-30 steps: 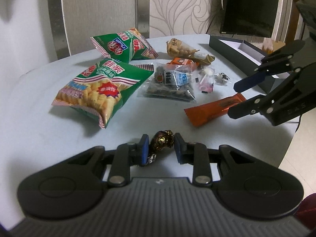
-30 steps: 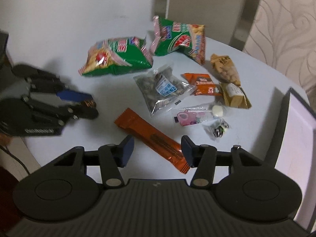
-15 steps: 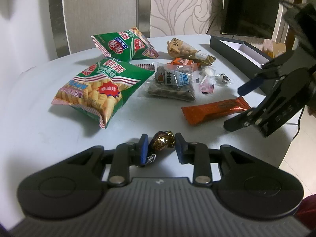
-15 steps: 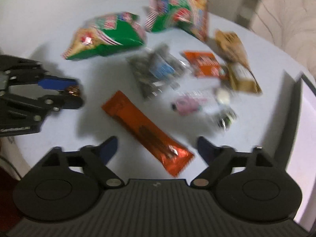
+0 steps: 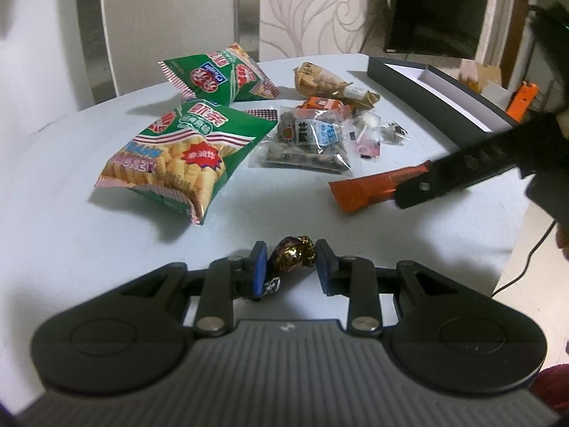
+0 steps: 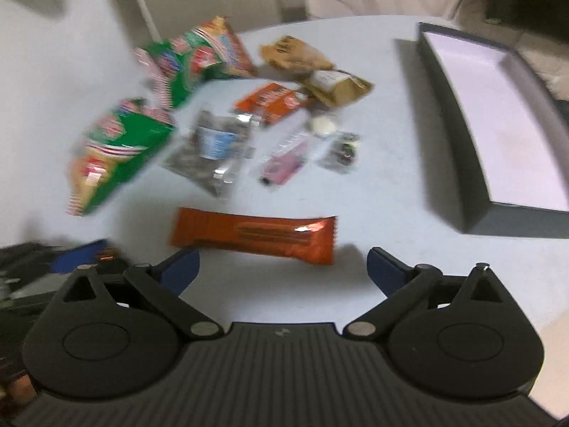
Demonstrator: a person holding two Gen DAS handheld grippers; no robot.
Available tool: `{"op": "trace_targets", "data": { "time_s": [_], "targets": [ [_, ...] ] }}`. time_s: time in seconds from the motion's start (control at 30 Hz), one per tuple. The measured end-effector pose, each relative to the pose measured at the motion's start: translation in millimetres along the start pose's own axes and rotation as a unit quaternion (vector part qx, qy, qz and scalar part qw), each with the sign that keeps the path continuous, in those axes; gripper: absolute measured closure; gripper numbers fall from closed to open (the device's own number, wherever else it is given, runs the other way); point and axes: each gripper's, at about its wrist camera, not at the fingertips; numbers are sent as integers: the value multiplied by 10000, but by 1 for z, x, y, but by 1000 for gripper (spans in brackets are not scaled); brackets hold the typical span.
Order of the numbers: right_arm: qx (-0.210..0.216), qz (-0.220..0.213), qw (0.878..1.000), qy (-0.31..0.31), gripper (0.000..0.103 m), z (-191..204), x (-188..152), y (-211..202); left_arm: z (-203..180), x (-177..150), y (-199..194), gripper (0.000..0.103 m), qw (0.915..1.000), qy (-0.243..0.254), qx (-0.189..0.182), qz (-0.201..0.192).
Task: Organize snacks
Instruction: 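Grasp the orange candy bar with the right gripper while the left holds the chocolate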
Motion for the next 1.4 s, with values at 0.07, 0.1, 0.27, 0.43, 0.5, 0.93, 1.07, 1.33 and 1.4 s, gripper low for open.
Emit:
{"op": "trace_targets", "data": {
  "time_s": [0.07, 0.1, 0.27, 0.43, 0.5, 0.93, 1.07, 1.33, 1.4],
  "targets": [
    [49, 7, 9988, 489, 0, 2, 1, 4, 4, -1, 0, 70, 10000, 40, -80, -16],
    [129, -87, 9976, 678, 0, 5, 2, 4, 6, -1, 1, 70, 9999, 33, -118, -18],
    [-154, -252, 9977, 604, 0, 21, 3, 18, 13, 0, 2, 70, 9995, 106, -309, -51],
    [-244, -301, 9962, 779, 0, 16, 1, 15, 17, 1, 6, 70, 9988, 80, -469, -83],
    [-137, -386, 9906, 1305, 0, 11, 1, 10, 19, 1, 7, 70, 9986, 80, -523, -94],
    [-590, -169, 9974, -372, 0, 38, -5, 36, 25, 1, 9, 68, 9972, 179, -708, -147],
    [-370, -214, 9966, -706, 10, 28, -10, 26, 22, 3, 11, 68, 9972, 216, -694, -196],
    [-251, -248, 9937, -1059, 73, 24, 0, 19, 13, 2, 11, 69, 9981, 277, -496, -251],
    [-171, -251, 9937, -1077, 77, 23, 0, 17, 9, 2, 11, 72, 9983, 293, -416, -278]
  ]
}}
Point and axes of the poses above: each gripper's, at about its wrist camera, not at the fingertips, and y roughly the way its jaws point, z to its left, x to its top, and after that the axes turned 12 degrees about x, right-handed
